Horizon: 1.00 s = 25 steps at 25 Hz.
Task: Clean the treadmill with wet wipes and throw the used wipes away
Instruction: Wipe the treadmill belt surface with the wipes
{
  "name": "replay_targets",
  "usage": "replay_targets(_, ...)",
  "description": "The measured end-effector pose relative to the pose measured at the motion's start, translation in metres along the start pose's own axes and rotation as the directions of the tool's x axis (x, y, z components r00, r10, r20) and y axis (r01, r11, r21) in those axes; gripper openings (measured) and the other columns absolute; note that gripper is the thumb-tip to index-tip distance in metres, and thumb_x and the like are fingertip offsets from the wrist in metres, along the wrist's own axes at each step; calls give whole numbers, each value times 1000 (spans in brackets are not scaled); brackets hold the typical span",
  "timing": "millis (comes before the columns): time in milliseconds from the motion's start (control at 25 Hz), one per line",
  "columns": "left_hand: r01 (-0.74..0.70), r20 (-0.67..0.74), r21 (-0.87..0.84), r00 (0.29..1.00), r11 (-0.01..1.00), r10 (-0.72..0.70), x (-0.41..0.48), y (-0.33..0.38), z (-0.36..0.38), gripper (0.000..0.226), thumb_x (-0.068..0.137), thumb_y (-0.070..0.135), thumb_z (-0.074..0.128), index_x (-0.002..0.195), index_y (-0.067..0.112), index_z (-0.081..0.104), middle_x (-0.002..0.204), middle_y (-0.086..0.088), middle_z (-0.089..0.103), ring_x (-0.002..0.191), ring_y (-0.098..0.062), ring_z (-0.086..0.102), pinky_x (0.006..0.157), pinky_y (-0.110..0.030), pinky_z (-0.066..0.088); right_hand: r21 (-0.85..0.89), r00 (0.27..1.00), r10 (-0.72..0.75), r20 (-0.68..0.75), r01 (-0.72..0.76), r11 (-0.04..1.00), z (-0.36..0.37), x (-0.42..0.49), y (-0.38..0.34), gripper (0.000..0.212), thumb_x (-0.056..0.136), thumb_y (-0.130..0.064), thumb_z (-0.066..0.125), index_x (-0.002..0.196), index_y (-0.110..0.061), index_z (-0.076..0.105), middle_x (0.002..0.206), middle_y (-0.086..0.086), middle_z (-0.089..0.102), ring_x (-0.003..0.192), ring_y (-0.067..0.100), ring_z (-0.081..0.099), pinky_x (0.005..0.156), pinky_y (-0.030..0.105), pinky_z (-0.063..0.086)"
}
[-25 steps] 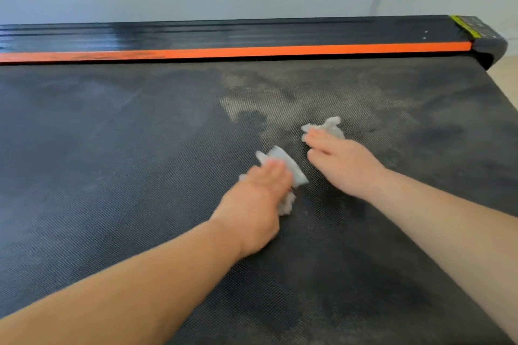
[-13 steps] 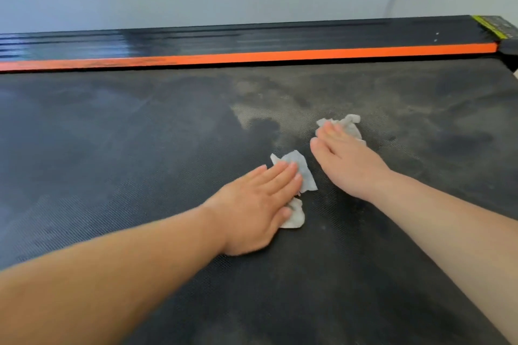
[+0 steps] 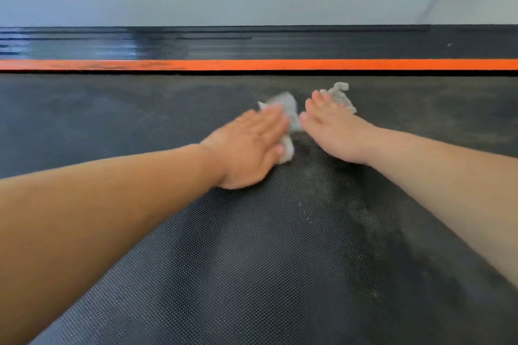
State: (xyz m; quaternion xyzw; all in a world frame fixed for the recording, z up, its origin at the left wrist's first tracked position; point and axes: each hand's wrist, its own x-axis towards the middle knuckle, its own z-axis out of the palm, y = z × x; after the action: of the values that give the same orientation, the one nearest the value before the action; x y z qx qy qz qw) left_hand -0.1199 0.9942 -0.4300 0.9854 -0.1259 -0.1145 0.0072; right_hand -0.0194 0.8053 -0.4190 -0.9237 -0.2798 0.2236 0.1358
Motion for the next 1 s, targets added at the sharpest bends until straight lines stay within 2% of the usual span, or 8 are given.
replay_targets(120, 257, 24, -103, 966, 961, -256, -11, -6, -8, 68, 108, 47, 11, 162, 9, -3, 170, -11, -11, 157, -22, -14, 127, -39, -5, 290, 999, -6, -52, 21, 957, -8, -37, 3, 50, 106, -44, 37, 124, -6, 62, 138, 10, 56, 129, 17, 49, 105, 23, 32)
replay_targets(200, 204, 38, -160, 979, 966, -200, -25, 26, -3, 68, 107, 48, 10, 162, 9, -2, 170, -10, -12, 156, -22, -15, 127, -40, -5, 438, 990, 67, -123, -7, 899, -15, -52, 10, 41, 99, -44, 49, 102, -11, 73, 112, 9, 71, 108, 25, 64, 102, 37, 47)
replay_targets(320, 155, 73, -125, 986, 980, -147, -45, 70, 6, 70, 106, 50, 11, 162, 11, -6, 169, -8, -16, 155, -21, -19, 128, -41, -4, 564, 925, 165, -343, 62, 823, -19, -66, 6, 44, 88, -41, 53, 97, -1, 69, 105, 19, 69, 103, 37, 63, 95, 54, 53)
replay_targets(440, 213, 122, -107, 972, 971, -200, -43, 78, 4, 71, 106, 50, 13, 162, 11, -9, 169, -8, -19, 155, -22, -20, 128, -42, -3, 333, 873, 170, -458, -9, 943, -7, -78, 0, 35, 100, -33, 44, 115, -16, 69, 136, 5, 61, 129, 24, 53, 108, 36, 43)
replay_targets(600, 223, 127, -62, 968, 973, -214, -43, 85, 5, 70, 106, 50, 12, 161, 13, -11, 167, -6, -23, 154, -20, -23, 127, -40, -6, -94, 996, 6, -89, -14, 996, 20, -88, 16, 53, 106, -51, 23, 156, -34, 29, 168, 17, 7, 155, 31, 6, 124, 47, 15)
replay_targets(680, 202, 121, -67, 974, 977, -193, -43, 79, 4, 70, 106, 51, 12, 161, 15, -12, 167, -3, -24, 153, -17, -25, 127, -39, -8, -210, 989, -104, -105, 80, 974, 26, -87, 19, 59, 106, -53, 16, 161, -32, 16, 171, 11, -1, 157, 26, 1, 126, 43, 9)
replay_targets(800, 175, 104, -64, 980, 982, -168, -33, 65, 1, 68, 106, 50, 11, 161, 17, -13, 168, -2, -21, 154, -15, -22, 127, -38, -7, -270, 949, -257, -184, 203, 941, 29, -80, 8, 61, 106, -50, 12, 163, -29, 9, 171, 0, -5, 158, 16, -2, 128, 38, 5)
replay_targets(1000, 223, 79, -114, 973, 968, -215, -15, 64, 0, 67, 108, 46, 11, 161, 14, -13, 168, -4, -21, 153, -17, -24, 127, -38, -11, -248, 963, -247, -105, 215, 945, 32, -73, 3, 57, 109, -42, 21, 163, -26, 14, 171, -5, 1, 157, 13, 3, 126, 30, 5)
